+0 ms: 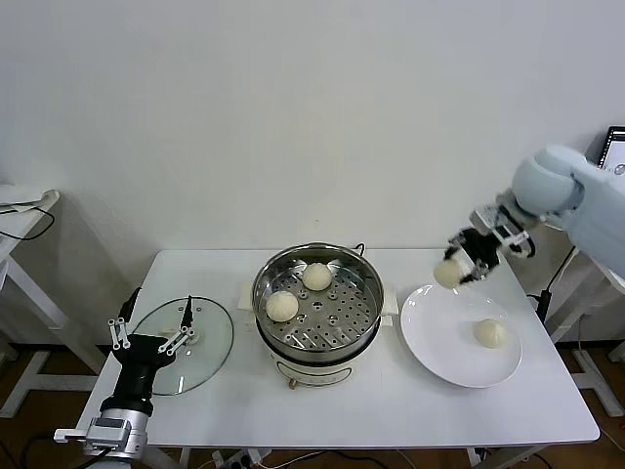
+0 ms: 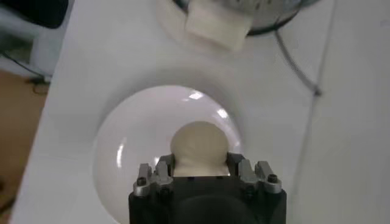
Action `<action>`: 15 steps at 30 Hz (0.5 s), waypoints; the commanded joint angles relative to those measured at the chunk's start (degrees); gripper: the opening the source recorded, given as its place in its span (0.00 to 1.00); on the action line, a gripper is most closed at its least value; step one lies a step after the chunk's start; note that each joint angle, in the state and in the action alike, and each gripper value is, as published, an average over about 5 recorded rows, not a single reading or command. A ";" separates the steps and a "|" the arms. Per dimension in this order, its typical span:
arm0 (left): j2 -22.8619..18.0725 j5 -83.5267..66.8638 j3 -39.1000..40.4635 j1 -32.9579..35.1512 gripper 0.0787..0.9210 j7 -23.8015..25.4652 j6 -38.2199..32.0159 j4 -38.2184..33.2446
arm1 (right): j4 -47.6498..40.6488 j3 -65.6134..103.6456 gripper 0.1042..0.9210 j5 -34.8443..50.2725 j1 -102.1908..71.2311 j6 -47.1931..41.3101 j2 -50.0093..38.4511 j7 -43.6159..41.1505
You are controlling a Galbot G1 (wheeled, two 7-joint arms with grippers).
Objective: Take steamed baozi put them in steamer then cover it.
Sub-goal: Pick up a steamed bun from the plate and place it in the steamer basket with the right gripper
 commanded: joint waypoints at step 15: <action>0.91 -1.42 -3.49 1.09 0.88 0.14 0.39 -5.16 | 1.47 -11.68 0.59 -17.54 7.45 28.15 22.68 13.80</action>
